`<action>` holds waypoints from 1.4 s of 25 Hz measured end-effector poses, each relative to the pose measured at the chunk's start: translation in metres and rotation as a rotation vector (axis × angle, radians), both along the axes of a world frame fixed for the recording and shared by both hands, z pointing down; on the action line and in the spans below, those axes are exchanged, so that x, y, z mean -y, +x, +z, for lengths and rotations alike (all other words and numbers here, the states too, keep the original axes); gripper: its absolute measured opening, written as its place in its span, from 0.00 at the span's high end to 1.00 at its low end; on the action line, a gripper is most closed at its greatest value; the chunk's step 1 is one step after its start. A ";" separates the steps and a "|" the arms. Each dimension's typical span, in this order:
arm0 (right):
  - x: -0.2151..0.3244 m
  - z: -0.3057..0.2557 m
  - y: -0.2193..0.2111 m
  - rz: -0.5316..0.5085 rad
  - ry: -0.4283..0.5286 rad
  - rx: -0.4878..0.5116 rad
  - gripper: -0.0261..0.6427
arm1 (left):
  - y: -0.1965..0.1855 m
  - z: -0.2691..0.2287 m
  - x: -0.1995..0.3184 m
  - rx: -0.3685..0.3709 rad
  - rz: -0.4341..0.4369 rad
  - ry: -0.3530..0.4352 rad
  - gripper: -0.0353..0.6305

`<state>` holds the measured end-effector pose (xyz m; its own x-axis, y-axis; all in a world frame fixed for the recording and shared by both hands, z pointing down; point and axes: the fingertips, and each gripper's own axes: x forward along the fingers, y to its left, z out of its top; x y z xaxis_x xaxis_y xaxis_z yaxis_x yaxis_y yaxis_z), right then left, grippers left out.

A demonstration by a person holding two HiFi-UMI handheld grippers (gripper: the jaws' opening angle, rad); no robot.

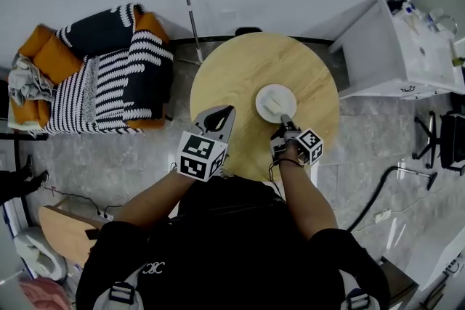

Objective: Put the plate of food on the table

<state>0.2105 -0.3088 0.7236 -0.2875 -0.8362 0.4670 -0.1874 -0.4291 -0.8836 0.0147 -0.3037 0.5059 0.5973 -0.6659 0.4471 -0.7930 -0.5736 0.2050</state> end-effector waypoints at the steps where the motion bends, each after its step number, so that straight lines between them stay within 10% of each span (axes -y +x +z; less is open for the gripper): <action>1: 0.000 0.000 0.000 0.000 -0.004 -0.002 0.94 | -0.001 0.000 0.000 0.000 -0.001 0.000 0.94; 35: -0.001 0.005 0.002 -0.032 -0.193 -0.197 0.78 | 0.001 -0.002 -0.013 -0.011 0.004 0.011 0.94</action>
<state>0.2122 -0.3081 0.7285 -0.2005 -0.7180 0.6666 -0.3635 -0.5773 -0.7311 0.0158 -0.2908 0.5036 0.6046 -0.6685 0.4331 -0.7886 -0.5790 0.2071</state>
